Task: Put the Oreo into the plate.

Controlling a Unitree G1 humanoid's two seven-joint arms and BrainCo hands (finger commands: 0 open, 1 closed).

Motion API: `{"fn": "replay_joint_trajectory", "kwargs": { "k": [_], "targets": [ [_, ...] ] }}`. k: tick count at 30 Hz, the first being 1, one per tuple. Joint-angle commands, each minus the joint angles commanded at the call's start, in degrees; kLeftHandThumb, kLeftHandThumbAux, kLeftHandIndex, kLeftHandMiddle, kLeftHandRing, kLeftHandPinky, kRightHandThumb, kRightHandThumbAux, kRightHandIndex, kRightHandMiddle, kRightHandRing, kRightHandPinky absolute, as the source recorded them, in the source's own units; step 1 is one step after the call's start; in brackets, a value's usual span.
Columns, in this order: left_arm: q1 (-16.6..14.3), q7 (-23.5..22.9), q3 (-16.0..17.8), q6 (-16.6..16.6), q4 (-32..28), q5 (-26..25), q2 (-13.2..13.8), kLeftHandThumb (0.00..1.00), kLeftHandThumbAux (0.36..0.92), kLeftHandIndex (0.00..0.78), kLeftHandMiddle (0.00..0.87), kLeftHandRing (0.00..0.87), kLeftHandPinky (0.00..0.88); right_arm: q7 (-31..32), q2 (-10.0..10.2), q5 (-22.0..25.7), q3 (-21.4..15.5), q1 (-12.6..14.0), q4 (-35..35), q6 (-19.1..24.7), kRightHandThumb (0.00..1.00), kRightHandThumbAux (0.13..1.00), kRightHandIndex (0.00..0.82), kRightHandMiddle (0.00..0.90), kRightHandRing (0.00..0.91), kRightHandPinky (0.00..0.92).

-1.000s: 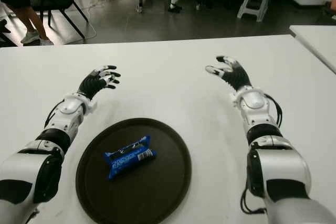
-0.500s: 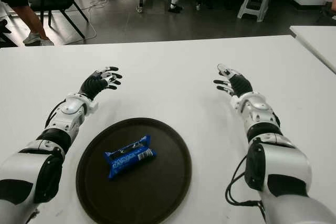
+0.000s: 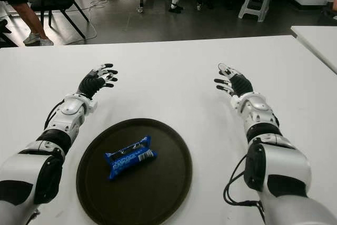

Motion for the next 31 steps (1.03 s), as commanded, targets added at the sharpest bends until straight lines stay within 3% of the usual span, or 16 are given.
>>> {"fn": "replay_joint_trajectory", "kwargs": {
  "k": [9, 18, 31],
  "targets": [
    [-0.09, 1.86, 0.4, -0.61, -0.03, -0.28, -0.43, 0.142, 0.544, 0.191, 0.228, 0.217, 0.214, -5.72, 0.45, -4.22, 3.69, 0.17, 0.19, -2.12, 0.0, 0.596, 0.188, 0.236, 0.241, 0.247],
    [-0.36, 4.12, 1.68, -1.09, 0.14, -0.94, -0.91, 0.159, 0.564, 0.181, 0.209, 0.198, 0.186, -8.81, 0.56, -6.72, 5.86, 0.05, 0.26, -2.15, 0.0, 0.569, 0.216, 0.255, 0.248, 0.237],
    [-1.31, 4.59, 5.19, 1.3, 1.74, -3.48, 0.03, 0.125, 0.561, 0.077, 0.089, 0.066, 0.063, -11.92, 0.65, -9.27, 8.14, 0.05, 0.41, -2.62, 0.0, 0.548, 0.247, 0.255, 0.229, 0.184]
  ]
}}
